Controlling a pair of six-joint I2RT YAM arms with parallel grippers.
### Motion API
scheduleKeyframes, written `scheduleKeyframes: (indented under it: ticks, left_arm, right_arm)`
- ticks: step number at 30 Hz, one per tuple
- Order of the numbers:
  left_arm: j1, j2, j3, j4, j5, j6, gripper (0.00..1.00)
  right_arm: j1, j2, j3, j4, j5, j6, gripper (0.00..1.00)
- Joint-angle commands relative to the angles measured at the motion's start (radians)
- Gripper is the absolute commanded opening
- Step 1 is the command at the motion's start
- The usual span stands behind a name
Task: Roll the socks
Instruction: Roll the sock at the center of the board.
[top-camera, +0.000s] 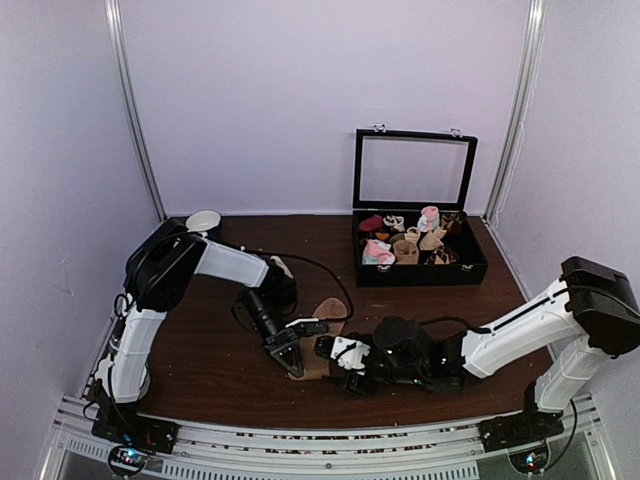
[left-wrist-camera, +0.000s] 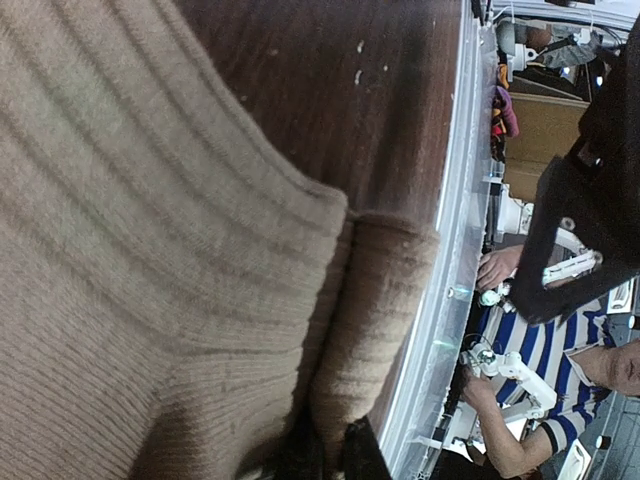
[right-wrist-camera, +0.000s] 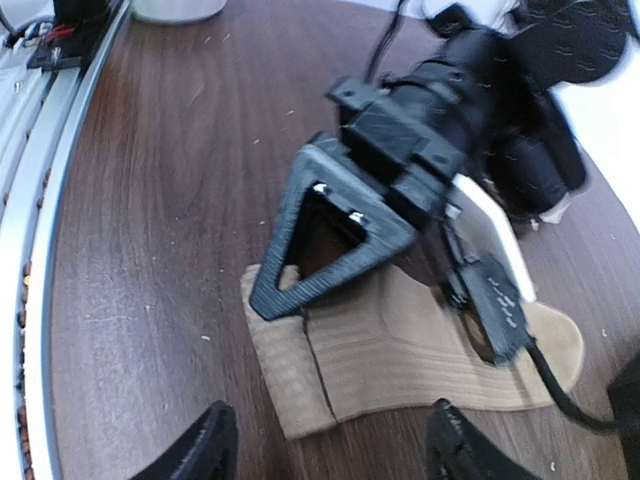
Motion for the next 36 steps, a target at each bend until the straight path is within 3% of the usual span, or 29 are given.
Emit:
scheduleKeyframes:
  ticks: [1, 7, 16, 21, 24, 27, 29, 32, 36]
  left_arm:
    - [0.012, 0.034, -0.002, 0.06, -0.181, -0.017, 0.0]
    - [0.012, 0.025, -0.01, 0.089, -0.248, -0.031, 0.0]
    - [0.012, 0.015, -0.012, 0.088, -0.252, -0.007, 0.0]
    - [0.01, -0.025, -0.028, 0.092, -0.264, 0.031, 0.01]
    - [0.012, -0.037, -0.035, 0.104, -0.271, 0.034, 0.06]
    - [0.012, -0.049, -0.042, 0.121, -0.277, 0.031, 0.14]
    - [0.012, -0.067, -0.052, 0.138, -0.301, 0.035, 0.24]
    - [0.014, -0.196, -0.15, 0.26, -0.368, 0.048, 0.37]
    - [0.026, -0.399, -0.297, 0.423, -0.402, 0.066, 0.44]
  right_arm:
    - [0.007, 0.105, 0.102, -0.097, -0.043, -0.157, 0.61]
    - [-0.002, 0.211, 0.191, -0.146, -0.115, -0.208, 0.46]
    - [-0.034, 0.312, 0.25, -0.164, -0.156, -0.21, 0.35]
    - [-0.056, 0.333, 0.263, -0.213, -0.199, -0.202, 0.14]
    - [-0.064, 0.331, 0.257, -0.231, -0.217, -0.191, 0.01]
    - [-0.066, 0.322, 0.247, -0.24, -0.241, -0.16, 0.0]
    - [-0.073, 0.317, 0.248, -0.257, -0.266, -0.13, 0.0]
    - [-0.102, 0.327, 0.268, -0.316, -0.339, -0.055, 0.0]
    - [-0.171, 0.365, 0.306, -0.391, -0.472, 0.059, 0.0]
